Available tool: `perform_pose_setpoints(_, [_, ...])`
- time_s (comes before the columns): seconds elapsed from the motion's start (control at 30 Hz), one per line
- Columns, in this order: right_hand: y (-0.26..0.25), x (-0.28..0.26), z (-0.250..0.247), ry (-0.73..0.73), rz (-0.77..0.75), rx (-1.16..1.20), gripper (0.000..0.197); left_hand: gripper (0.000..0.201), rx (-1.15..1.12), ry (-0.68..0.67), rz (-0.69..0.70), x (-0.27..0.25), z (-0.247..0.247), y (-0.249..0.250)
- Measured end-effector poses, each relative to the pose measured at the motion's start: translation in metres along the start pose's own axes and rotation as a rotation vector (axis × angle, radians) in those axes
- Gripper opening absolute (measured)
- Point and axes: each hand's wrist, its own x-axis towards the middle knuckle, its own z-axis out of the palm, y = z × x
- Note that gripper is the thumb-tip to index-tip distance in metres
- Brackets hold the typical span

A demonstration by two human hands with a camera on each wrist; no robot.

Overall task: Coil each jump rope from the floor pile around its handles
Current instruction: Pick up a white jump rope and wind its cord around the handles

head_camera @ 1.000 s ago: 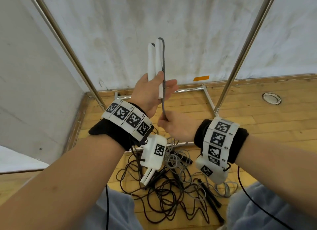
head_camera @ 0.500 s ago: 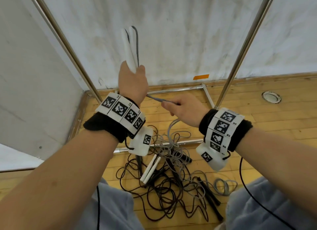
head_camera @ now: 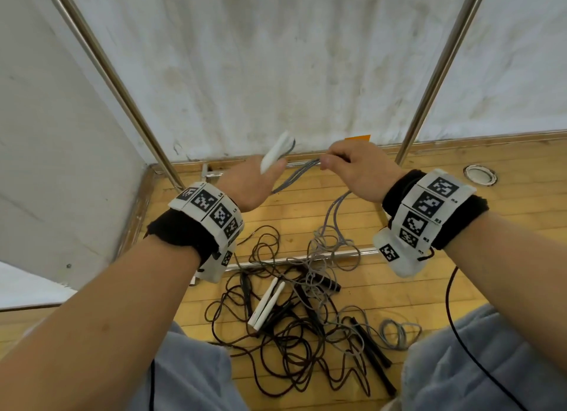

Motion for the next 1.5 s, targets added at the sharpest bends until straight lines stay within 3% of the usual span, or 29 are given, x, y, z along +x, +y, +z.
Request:
perform_pose_setpoints(0.07, [-0.001,0.0,-0.003,0.031,-0.021,0.002,0.019,0.055,0.012,-0.091,0.042,-0.004,0.003,0.005])
perform_pose_setpoints(0.13, [-0.005,-0.001,-0.004,0.069,-0.062,0.01,0.018,0.058,0.178,-0.132,0.045,-0.007,0.007,0.007])
perform_pose_setpoints(0.27, [-0.016,-0.005,-0.002,0.108,-0.173,0.027,0.017,0.021,0.329,-0.194,0.098,-0.013,0.022,0.016])
perform_pose_setpoints(0.33, [-0.013,-0.003,-0.002,0.132,-0.154,0.014,0.016,0.009,0.338,-0.223,0.111,-0.017,0.026,0.022])
perform_pose_setpoints(0.47, [0.007,0.003,-0.01,0.14,0.002,-0.06,0.028,0.037,0.256,-0.282,0.163,-0.022,0.025,0.027])
perform_pose_setpoints(0.53, [0.015,0.006,-0.016,0.151,0.096,-0.009,0.035,0.04,0.196,-0.278,0.215,-0.025,0.018,0.029])
perform_pose_setpoints(0.67, [0.023,0.011,-0.023,0.106,0.201,0.179,0.048,0.024,0.007,-0.167,0.326,-0.03,0.003,0.031])
perform_pose_setpoints(0.77, [0.026,0.013,-0.024,0.012,0.236,0.355,0.031,0.025,-0.134,-0.073,0.383,-0.034,-0.004,0.034])
perform_pose_setpoints(0.83, [0.026,0.013,-0.021,-0.054,0.242,0.528,0.021,0.019,-0.266,-0.013,0.371,-0.035,-0.008,0.035])
perform_pose_setpoints(0.9, [0.026,0.012,-0.013,-0.087,0.24,0.602,0.03,0.011,-0.391,0.04,0.357,-0.034,-0.011,0.036])
perform_pose_setpoints(1.0, [0.021,0.012,0.001,-0.081,0.232,0.543,0.037,0.008,-0.507,0.079,0.301,-0.033,-0.013,0.037])
perform_pose_setpoints(1.17, [0.015,0.007,0.019,-0.049,0.191,0.434,0.025,0.013,-0.623,0.154,0.167,-0.027,-0.013,0.033])
perform_pose_setpoints(1.37, [-0.008,0.0,0.029,-0.057,0.08,0.183,0.037,0.012,-0.706,0.239,0.017,-0.019,-0.009,0.031])
perform_pose_setpoints(1.4, [-0.011,-0.002,0.029,-0.076,0.074,0.151,0.039,0.013,-0.728,0.238,-0.014,-0.018,-0.01,0.03])
perform_pose_setpoints(1.5, [-0.015,-0.007,0.03,-0.145,0.084,0.07,0.041,0.043,-0.776,0.191,-0.086,-0.015,-0.012,0.028])
